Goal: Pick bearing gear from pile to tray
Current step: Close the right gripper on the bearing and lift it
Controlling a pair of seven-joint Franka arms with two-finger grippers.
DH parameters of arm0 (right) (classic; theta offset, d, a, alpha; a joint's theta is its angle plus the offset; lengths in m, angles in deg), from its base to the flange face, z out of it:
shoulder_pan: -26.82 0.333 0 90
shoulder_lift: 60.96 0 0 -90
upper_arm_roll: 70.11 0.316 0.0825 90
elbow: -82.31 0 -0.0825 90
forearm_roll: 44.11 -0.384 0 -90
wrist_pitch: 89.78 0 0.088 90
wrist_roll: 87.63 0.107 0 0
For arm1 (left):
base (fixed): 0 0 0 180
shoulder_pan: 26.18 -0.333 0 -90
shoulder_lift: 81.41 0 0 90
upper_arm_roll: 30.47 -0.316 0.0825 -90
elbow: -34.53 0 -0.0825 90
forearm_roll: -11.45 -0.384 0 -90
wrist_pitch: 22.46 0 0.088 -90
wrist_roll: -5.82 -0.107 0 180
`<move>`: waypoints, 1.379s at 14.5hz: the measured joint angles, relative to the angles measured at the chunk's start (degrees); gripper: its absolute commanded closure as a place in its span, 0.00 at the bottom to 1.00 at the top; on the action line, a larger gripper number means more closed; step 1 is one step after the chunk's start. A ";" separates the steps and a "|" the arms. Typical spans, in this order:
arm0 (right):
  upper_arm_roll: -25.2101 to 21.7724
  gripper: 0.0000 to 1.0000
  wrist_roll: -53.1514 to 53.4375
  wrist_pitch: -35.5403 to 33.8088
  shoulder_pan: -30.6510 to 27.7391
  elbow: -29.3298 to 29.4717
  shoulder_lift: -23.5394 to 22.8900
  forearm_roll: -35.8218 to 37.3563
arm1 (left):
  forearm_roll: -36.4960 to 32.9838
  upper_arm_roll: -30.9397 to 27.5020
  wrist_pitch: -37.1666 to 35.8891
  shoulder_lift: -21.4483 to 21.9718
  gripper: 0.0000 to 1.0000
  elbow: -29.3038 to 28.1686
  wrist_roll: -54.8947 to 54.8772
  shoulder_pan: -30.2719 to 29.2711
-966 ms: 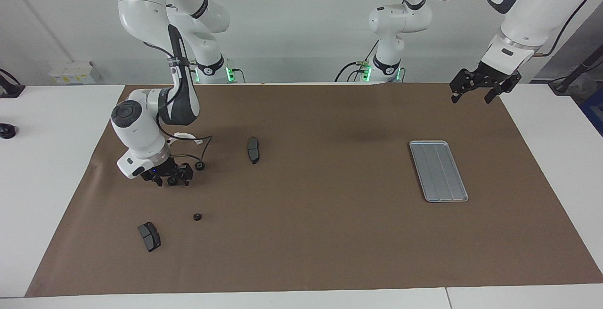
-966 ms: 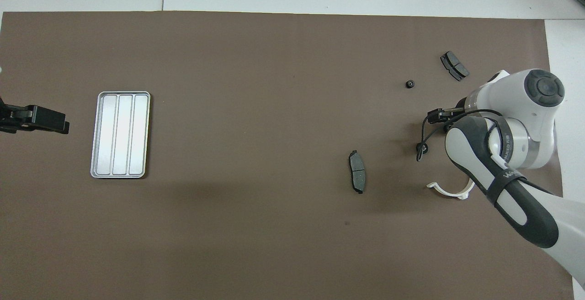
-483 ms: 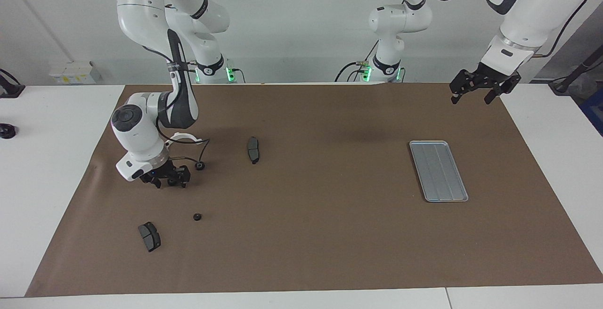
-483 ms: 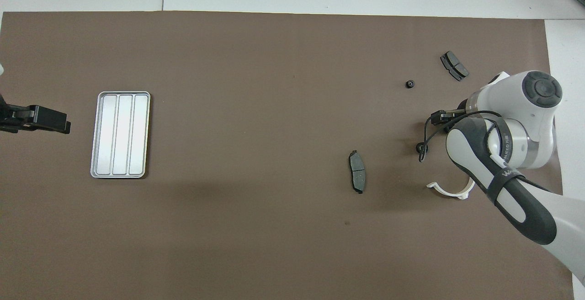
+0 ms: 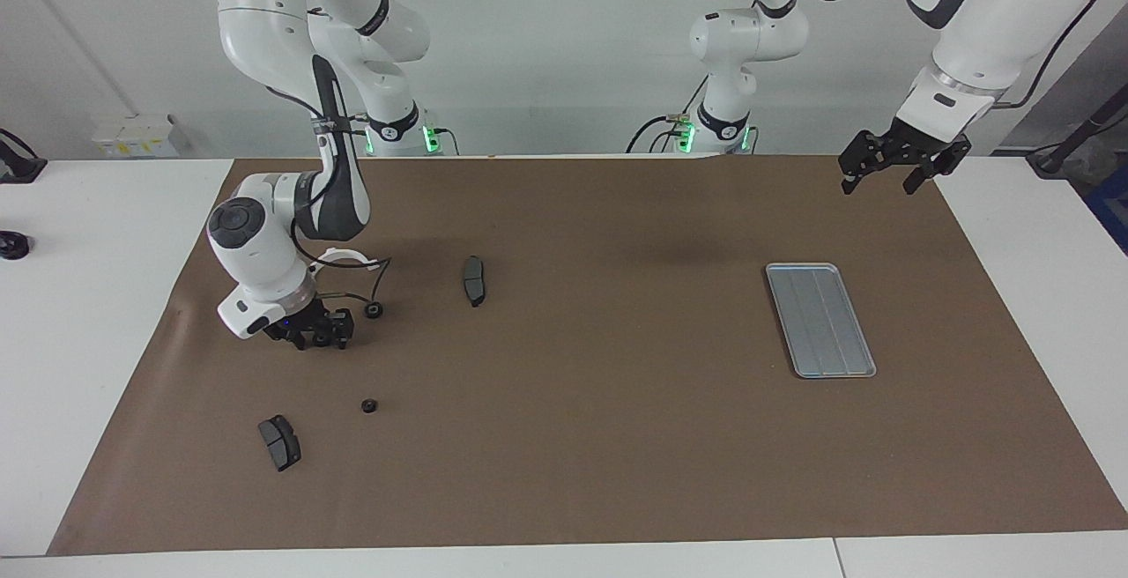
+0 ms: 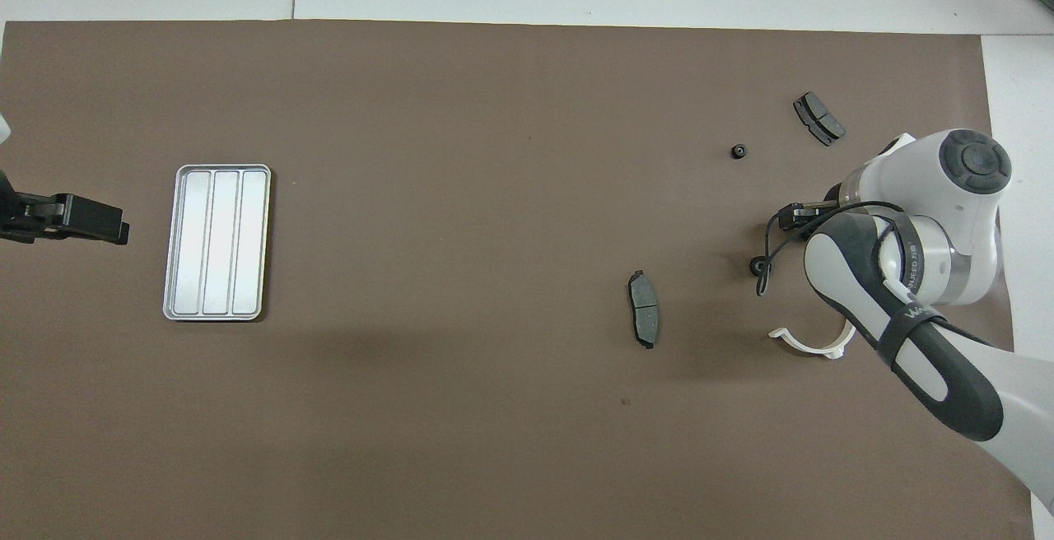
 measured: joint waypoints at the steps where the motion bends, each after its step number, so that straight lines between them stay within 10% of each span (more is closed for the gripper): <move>1: 0.01 0.41 0.00 -0.10 0.00 0.00 0.01 0.00 | 0.00 0.00 0.01 0.00 0.00 -0.02 0.00 0.00; 20: 0.44 1.00 0.00 -8.81 0.29 6.52 0.78 0.17 | 0.00 0.01 2.33 0.01 0.00 -0.11 0.00 0.00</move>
